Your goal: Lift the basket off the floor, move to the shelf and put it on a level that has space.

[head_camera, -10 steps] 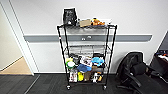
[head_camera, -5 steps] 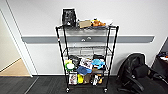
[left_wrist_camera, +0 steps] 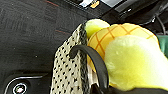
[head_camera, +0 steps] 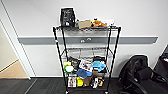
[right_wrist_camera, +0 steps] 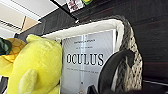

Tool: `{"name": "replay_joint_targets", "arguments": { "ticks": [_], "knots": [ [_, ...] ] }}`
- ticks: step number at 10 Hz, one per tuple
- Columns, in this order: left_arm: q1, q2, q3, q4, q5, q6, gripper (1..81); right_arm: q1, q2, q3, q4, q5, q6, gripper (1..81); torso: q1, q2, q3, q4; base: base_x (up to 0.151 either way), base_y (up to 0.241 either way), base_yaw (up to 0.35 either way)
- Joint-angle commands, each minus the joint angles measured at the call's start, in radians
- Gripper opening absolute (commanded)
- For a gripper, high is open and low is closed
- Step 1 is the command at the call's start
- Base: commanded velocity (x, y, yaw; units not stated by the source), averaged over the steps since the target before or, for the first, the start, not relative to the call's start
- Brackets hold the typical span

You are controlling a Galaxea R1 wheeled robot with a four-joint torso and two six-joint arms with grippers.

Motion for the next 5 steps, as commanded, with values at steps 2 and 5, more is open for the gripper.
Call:
{"name": "replay_joint_targets", "arguments": {
  "ticks": [2, 5],
  "knots": [
    [-0.123, -0.014, 0.040, 0.000, 0.013, -0.003, 1.0, 0.118, -0.015, 0.031, 0.011, -0.027, -0.005, 1.0, 0.000, 0.000, 0.000, 0.000, 0.142, 0.000, 0.000],
    [-0.123, -0.014, 0.040, 0.000, 0.012, -0.003, 1.0, 0.118, -0.015, 0.029, 0.010, -0.027, -0.005, 1.0, 0.000, 0.000, 0.000, 0.000, 0.142, 0.000, 0.000]
  ]
}}
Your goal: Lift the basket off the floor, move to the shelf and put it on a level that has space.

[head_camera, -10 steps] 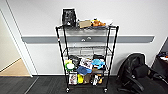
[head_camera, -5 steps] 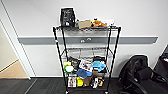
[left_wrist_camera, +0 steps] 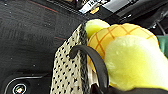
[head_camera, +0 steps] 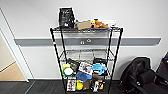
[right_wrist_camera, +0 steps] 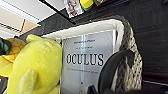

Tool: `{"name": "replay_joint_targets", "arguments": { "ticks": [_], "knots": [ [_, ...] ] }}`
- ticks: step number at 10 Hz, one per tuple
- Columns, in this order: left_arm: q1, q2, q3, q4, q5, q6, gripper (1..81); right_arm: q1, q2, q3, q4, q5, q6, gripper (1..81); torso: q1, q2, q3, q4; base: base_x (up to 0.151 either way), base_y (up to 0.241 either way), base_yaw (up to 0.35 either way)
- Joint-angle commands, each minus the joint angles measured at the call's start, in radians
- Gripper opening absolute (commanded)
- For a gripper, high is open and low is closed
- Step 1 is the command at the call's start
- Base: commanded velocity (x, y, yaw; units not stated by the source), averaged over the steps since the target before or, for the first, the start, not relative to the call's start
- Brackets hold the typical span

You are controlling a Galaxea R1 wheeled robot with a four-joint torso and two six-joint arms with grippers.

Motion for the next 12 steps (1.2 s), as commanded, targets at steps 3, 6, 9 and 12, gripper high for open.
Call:
{"name": "replay_joint_targets", "arguments": {
  "ticks": [3, 6, 9, 12],
  "knots": [
    [-0.123, -0.017, 0.040, 0.000, 0.013, -0.003, 1.0, 0.118, -0.015, 0.030, 0.008, -0.027, -0.005, 1.0, 0.000, 0.000, 0.000, 0.000, 0.141, 0.000, 0.000],
    [-0.123, -0.017, 0.044, 0.000, 0.013, -0.004, 1.0, 0.116, -0.015, 0.032, 0.008, -0.027, -0.005, 1.0, 0.000, 0.000, 0.000, 0.000, 0.142, 0.000, 0.000],
    [-0.120, -0.019, 0.043, -0.001, 0.013, -0.004, 1.0, 0.115, -0.015, 0.035, 0.008, -0.027, -0.005, 1.0, 0.000, 0.000, 0.000, 0.000, 0.140, 0.000, 0.000],
    [-0.119, -0.019, 0.044, 0.000, 0.013, -0.004, 1.0, 0.115, -0.015, 0.035, 0.007, -0.029, -0.005, 1.0, 0.000, 0.000, 0.000, 0.000, 0.136, 0.000, 0.000]
  ]
}}
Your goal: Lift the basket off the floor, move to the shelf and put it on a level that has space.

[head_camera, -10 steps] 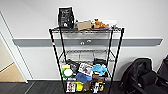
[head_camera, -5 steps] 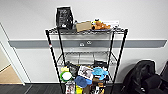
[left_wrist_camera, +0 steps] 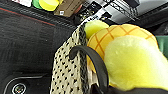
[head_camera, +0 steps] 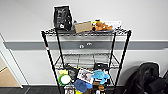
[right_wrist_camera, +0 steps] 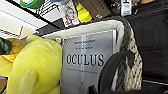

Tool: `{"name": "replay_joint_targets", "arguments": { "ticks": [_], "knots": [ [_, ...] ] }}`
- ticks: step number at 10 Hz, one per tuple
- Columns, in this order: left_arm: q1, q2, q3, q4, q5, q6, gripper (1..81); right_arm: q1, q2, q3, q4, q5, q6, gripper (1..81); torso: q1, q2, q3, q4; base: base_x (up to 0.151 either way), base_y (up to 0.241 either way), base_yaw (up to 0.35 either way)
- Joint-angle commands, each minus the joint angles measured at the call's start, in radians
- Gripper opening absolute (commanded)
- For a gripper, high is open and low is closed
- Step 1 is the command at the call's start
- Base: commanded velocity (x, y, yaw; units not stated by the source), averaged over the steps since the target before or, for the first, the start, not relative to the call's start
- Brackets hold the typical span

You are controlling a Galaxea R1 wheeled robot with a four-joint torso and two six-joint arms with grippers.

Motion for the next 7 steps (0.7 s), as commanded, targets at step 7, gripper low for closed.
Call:
{"name": "replay_joint_targets", "arguments": {
  "ticks": [7],
  "knots": [
    [-0.119, -0.018, 0.041, -0.001, 0.014, -0.004, 1.0, 0.115, -0.016, 0.037, 0.007, -0.027, -0.005, 1.0, 0.000, 0.000, 0.000, 0.000, 0.120, 0.000, 0.000]
  ]
}}
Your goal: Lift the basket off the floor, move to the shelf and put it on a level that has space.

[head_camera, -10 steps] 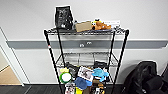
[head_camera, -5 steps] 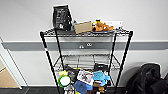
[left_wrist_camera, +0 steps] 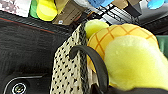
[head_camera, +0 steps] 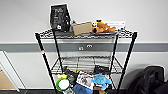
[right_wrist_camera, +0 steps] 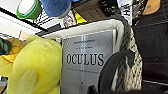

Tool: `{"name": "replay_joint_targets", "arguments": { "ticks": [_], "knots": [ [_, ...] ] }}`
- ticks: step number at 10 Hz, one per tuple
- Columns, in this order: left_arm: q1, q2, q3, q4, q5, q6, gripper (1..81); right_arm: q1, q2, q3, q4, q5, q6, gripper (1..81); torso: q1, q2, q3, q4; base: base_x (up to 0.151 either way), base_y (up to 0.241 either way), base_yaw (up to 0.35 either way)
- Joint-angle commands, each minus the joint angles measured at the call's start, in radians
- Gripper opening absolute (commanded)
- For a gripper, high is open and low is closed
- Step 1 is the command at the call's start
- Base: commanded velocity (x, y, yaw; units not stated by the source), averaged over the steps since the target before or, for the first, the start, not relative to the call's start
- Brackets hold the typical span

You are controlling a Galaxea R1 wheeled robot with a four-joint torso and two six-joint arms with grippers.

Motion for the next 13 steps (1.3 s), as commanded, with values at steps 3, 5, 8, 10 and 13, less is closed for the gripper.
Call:
{"name": "replay_joint_targets", "arguments": {
  "ticks": [3, 5, 8, 10, 13],
  "knots": [
    [-0.121, -0.018, 0.041, -0.001, 0.016, -0.004, 1.0, 0.115, -0.018, 0.040, 0.007, -0.028, -0.005, 1.0, 0.000, 0.000, 0.000, 0.000, 0.114, 0.000, 0.000],
    [-0.121, -0.019, 0.041, -0.001, 0.017, -0.004, 1.0, 0.115, -0.018, 0.040, 0.009, -0.028, -0.003, 1.0, 0.000, 0.000, 0.000, 0.000, 0.106, 0.000, 0.000],
    [-0.121, -0.019, 0.042, -0.004, 0.020, -0.004, 1.0, 0.115, -0.018, 0.040, 0.009, -0.028, -0.005, 1.0, 0.001, 0.000, 0.000, 0.000, 0.023, 0.000, 0.000],
    [-0.121, -0.024, 0.047, -0.004, 0.022, -0.004, 1.0, 0.117, -0.024, 0.056, 0.007, -0.028, -0.005, 1.0, 0.000, 0.000, 0.000, 0.000, 0.000, 0.000, 0.000],
    [-0.131, -0.111, 0.191, -0.003, 0.010, -0.004, 1.0, 0.135, -0.082, 0.169, 0.007, -0.024, -0.003, 1.0, 0.000, 0.000, 0.000, 0.000, 0.000, 0.000, 0.000]
  ]
}}
